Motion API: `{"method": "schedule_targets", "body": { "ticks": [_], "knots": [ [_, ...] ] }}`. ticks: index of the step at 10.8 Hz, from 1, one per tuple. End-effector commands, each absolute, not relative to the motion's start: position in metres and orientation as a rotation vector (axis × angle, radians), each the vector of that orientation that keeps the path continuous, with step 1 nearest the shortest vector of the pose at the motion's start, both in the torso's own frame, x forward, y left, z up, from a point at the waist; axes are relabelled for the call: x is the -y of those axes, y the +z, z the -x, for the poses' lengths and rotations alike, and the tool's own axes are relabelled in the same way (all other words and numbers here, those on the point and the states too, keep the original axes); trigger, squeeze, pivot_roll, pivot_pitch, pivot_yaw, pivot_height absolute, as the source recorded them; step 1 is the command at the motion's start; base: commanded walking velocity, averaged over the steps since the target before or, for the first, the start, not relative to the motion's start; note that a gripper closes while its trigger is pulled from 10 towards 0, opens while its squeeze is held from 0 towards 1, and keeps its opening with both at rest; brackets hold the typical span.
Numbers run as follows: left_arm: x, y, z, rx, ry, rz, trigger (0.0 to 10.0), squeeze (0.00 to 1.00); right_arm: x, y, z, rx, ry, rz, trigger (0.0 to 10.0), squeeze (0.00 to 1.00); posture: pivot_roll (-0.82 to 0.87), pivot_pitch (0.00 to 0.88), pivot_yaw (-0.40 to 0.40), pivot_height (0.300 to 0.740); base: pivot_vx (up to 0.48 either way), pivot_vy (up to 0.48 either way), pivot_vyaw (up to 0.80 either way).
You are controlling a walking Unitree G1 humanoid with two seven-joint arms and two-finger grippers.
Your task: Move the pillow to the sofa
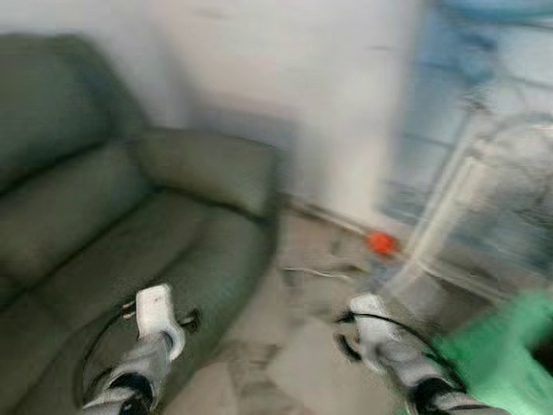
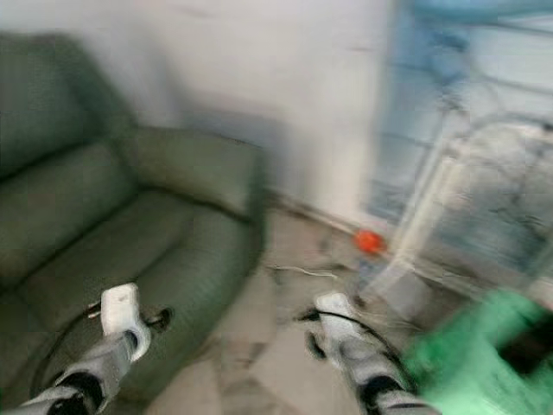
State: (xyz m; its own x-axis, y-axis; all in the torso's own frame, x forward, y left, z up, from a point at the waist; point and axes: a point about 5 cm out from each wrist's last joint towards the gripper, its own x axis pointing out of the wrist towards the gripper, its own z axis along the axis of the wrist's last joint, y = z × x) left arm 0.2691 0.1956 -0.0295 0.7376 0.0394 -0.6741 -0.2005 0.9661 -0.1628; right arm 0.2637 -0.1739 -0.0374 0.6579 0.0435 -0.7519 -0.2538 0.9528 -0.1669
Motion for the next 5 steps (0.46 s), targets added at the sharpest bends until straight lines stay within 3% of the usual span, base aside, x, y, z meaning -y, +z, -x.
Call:
{"method": "schedule_targets", "body": {
  "ticks": [1,5],
  "knots": [
    [-0.207,-0.0294,-0.2666,-0.732,0.168,0.2,10.0,0.0,0.1596,-0.0344,-0.2688,-0.815,0.211,0.253,10.0,0.0,-0.19,0.019,0.044,0.74,0.0,0.0,0.8],
    [-0.2018,-0.0361,-0.2585,-0.738,0.121,0.19,10.0,0.0,0.1636,-0.0365,-0.2657,-0.825,0.215,0.281,10.0,0.0,-0.2,0.019,0.042,0.74,0.0,0.0,0.8]
  ]
}}
